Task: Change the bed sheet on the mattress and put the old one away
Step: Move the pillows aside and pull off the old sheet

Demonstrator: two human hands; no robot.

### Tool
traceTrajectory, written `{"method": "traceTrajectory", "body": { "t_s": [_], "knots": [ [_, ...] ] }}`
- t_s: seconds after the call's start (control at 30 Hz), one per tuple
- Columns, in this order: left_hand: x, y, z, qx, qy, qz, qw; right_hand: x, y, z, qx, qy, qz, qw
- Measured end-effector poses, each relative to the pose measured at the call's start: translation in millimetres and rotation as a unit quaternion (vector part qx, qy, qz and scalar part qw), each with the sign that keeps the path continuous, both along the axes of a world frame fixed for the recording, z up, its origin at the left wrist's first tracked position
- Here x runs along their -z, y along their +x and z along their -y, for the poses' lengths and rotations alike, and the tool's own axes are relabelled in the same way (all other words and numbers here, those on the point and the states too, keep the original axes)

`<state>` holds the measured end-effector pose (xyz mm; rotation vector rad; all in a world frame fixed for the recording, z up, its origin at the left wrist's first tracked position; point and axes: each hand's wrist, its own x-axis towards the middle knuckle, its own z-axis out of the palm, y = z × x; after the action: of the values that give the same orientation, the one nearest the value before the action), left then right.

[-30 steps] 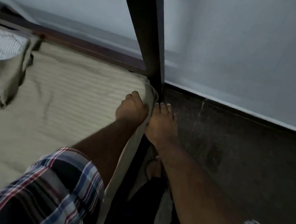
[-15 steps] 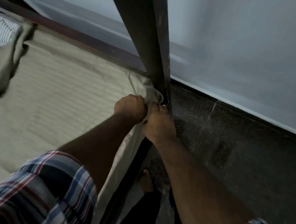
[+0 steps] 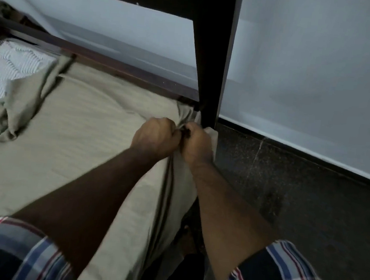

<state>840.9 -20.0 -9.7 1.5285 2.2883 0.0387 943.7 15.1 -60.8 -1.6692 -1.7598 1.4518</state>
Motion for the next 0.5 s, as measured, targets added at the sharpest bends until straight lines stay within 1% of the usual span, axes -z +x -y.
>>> {"method": "traceTrajectory", "body": {
  "t_s": [0.07, 0.1, 0.17, 0.2, 0.23, 0.3, 0.33, 0.37, 0.43, 0.47, 0.5],
  "knots": [
    [-25.5, -25.4, 25.1, -0.026, 0.084, 0.023, 0.996, -35.3, -27.3, 27.0, 0.062, 0.022, -0.12, 0.991],
    [-39.4, -43.2, 42.1, -0.052, 0.136, 0.036, 0.989, -54.0, -45.9, 42.5, 0.075, 0.035, -0.159, 0.984],
    [-66.7, -72.4, 87.1, -0.146, 0.224, 0.085, 0.96, -88.4, -84.7, 79.2, 0.045, 0.023, -0.224, 0.973],
    [-77.4, -82.0, 110.6, -0.214, 0.27, 0.107, 0.933, -102.1, -101.8, 98.0, 0.014, 0.005, -0.259, 0.966],
    [-84.5, -90.9, 135.4, -0.286, 0.312, 0.124, 0.898, -112.4, -117.4, 118.3, -0.022, -0.028, -0.287, 0.957],
    [-91.2, -98.6, 175.3, -0.414, 0.369, 0.142, 0.82, -122.8, -138.8, 156.7, -0.1, -0.116, -0.304, 0.94],
    [-88.7, -102.8, 193.1, -0.453, 0.371, 0.141, 0.798, -124.4, -145.3, 173.2, -0.131, -0.156, -0.299, 0.932],
    [-86.4, -108.1, 210.4, -0.472, 0.367, 0.131, 0.791, -128.8, -151.1, 187.4, -0.154, -0.18, -0.289, 0.928],
    [-67.3, -118.7, 228.6, -0.484, 0.297, 0.111, 0.816, -126.1, -150.0, 194.4, -0.167, -0.191, -0.264, 0.931],
    [-61.1, -126.4, 239.2, -0.494, 0.25, 0.107, 0.826, -125.2, -147.2, 194.4, -0.187, -0.176, -0.238, 0.937],
    [-56.4, -132.1, 245.8, -0.512, 0.2, 0.111, 0.828, -122.3, -142.1, 192.1, -0.211, -0.152, -0.199, 0.945]
  ]
}}
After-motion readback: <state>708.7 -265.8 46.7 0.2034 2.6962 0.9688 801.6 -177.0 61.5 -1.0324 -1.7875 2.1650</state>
